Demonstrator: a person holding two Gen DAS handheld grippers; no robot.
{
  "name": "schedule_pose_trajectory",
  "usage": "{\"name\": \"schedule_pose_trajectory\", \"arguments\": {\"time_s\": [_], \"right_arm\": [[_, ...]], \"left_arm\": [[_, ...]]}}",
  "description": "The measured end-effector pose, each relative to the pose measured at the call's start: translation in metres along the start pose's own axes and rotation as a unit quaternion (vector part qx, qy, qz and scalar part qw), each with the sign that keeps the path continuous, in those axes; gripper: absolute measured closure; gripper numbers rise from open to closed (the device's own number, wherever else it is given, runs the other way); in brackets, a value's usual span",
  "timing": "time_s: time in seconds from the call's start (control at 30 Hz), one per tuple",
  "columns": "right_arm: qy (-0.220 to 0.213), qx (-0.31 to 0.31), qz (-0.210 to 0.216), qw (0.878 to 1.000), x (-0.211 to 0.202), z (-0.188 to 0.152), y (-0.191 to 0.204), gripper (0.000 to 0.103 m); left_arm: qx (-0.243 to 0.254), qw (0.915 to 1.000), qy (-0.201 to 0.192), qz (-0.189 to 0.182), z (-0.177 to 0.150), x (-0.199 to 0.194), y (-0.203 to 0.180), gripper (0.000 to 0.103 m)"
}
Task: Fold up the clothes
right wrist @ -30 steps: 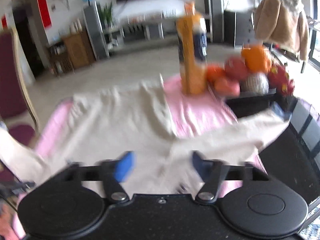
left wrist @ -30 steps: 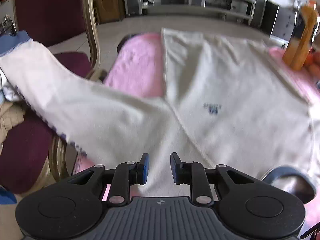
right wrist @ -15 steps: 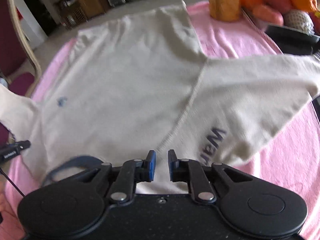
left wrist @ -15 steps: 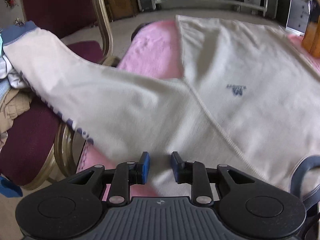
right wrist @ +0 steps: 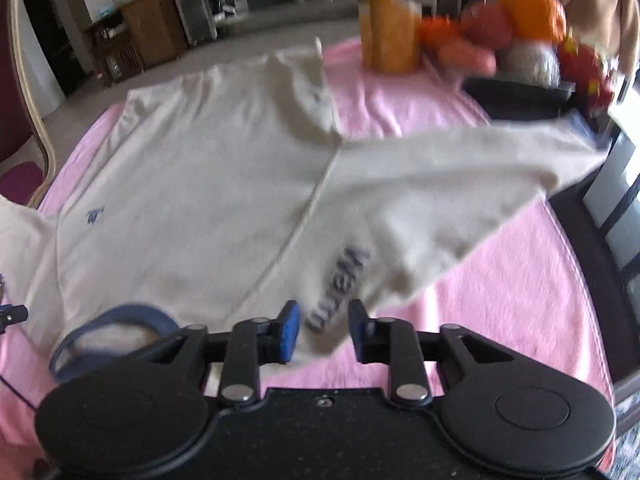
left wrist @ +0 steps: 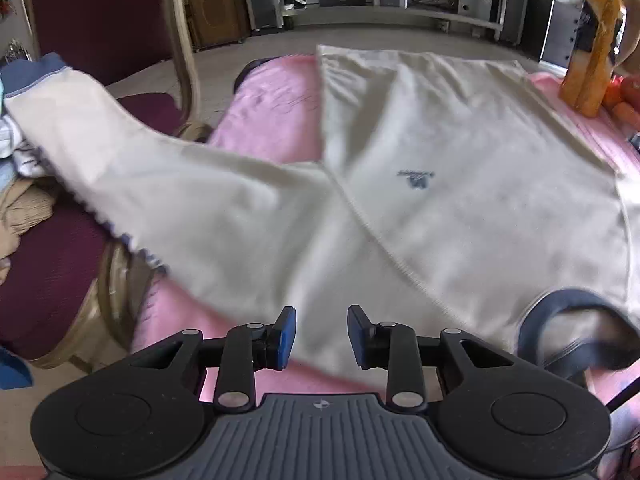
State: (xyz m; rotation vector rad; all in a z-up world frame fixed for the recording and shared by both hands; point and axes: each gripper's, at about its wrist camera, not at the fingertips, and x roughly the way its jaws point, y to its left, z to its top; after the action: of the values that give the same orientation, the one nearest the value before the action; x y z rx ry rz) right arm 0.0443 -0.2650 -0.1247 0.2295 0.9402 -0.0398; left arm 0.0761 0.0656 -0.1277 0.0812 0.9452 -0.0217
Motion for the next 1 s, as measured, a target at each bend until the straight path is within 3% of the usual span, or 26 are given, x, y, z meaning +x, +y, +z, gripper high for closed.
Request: {"name": "schedule_pose_trajectory", "arguments": {"time_s": [0.03, 0.07, 0.1, 0.17, 0.3, 0.37, 0.5, 0.6, 0.67, 0.73, 0.87, 1.0], "right_arm": [[-0.003, 0.016, 0.035, 0.999, 0.0, 0.003, 0.005, 0.074], [-0.007, 0.034, 0.073, 0.997, 0.0, 0.005, 0.01, 0.067], [-0.016, 0.044, 0.102, 0.994, 0.0, 0.006, 0.018, 0.053], [-0.041, 0.045, 0.135, 0.989, 0.003, 0.007, 0.037, 0.042], [-0.071, -0.022, 0.131, 0.989, 0.019, 0.007, 0.082, 0.041], [-0.071, -0.019, 0.148, 0.986, 0.029, 0.009, 0.094, 0.04], [-0.056, 0.012, 0.199, 0.978, 0.046, 0.01, 0.105, 0.036], [-0.027, 0.031, 0.237, 0.971, 0.052, 0.002, 0.112, 0.034], [-0.017, 0.05, 0.256, 0.965, 0.053, -0.004, 0.111, 0.032], [-0.012, 0.053, 0.256, 0.965, 0.055, -0.008, 0.112, 0.03], [-0.005, 0.055, 0.246, 0.968, 0.065, -0.015, 0.118, 0.027], [-0.01, 0.024, 0.236, 0.971, 0.07, -0.018, 0.132, 0.02]], "left_arm": [[-0.004, 0.9999, -0.001, -0.009, 0.001, 0.001, -0.002, 0.073], [-0.008, 0.9998, -0.002, -0.019, 0.002, 0.002, -0.002, 0.073], [-0.008, 0.9996, -0.004, -0.026, 0.002, 0.003, -0.003, 0.073], [-0.007, 0.9994, -0.011, -0.031, 0.002, 0.003, -0.003, 0.073], [-0.009, 0.9985, -0.02, -0.05, 0.002, 0.0, -0.003, 0.073], [-0.018, 0.9956, -0.032, -0.086, 0.004, -0.008, 0.0, 0.074], [-0.032, 0.9735, -0.073, -0.214, 0.01, -0.041, 0.004, 0.074], [-0.012, 0.9644, -0.1, -0.245, 0.012, -0.059, -0.002, 0.083], [-0.009, 0.9668, -0.098, -0.236, 0.013, -0.057, -0.005, 0.082], [-0.025, 0.9722, -0.076, -0.22, 0.015, -0.047, -0.003, 0.072], [-0.058, 0.9905, -0.034, -0.12, 0.012, -0.022, 0.004, 0.07], [-0.099, 0.9929, 0.009, -0.065, 0.012, -0.001, 0.019, 0.07]]}}
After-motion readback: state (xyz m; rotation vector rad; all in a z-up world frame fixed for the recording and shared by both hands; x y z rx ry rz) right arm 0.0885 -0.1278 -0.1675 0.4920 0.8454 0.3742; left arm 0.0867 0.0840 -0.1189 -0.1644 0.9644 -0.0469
